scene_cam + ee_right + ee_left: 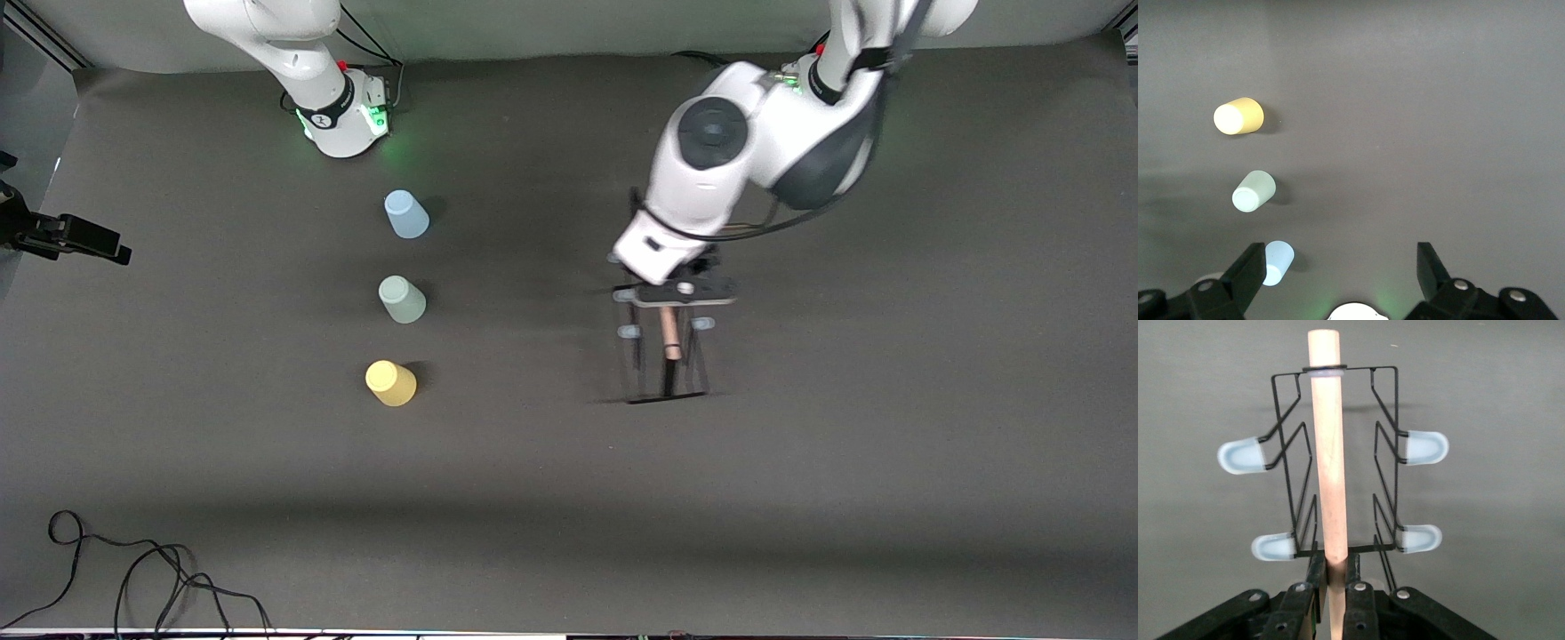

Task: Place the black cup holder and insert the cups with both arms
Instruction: 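Carry the holder with the left gripper toward the cups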

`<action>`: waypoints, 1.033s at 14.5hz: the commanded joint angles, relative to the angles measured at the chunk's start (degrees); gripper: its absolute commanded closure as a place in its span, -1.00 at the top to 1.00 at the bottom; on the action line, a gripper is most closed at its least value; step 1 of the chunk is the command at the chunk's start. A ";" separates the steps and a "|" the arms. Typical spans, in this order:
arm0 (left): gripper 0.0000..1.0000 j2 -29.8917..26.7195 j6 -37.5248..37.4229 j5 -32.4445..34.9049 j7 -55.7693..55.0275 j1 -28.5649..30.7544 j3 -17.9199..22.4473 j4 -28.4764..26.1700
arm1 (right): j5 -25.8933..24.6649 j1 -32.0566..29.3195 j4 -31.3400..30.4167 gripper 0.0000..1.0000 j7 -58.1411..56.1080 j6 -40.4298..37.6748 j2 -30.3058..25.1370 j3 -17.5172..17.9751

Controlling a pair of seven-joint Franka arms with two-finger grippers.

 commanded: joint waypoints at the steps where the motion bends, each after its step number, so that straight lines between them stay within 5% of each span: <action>1: -1.00 7.29 -1.62 -2.96 -2.79 -2.21 -0.25 10.04 | 1.08 -0.66 0.94 1.00 -1.94 -0.80 -0.08 -0.68; 9: -1.00 16.26 -0.83 -8.34 -3.05 -2.30 -4.74 18.92 | 7.06 0.48 -0.64 1.00 2.68 -1.77 -2.10 -1.04; 15: -1.00 21.01 0.48 -8.34 -3.23 -3.17 -7.21 22.62 | 6.88 8.82 -6.42 1.00 17.20 3.31 -2.45 -1.03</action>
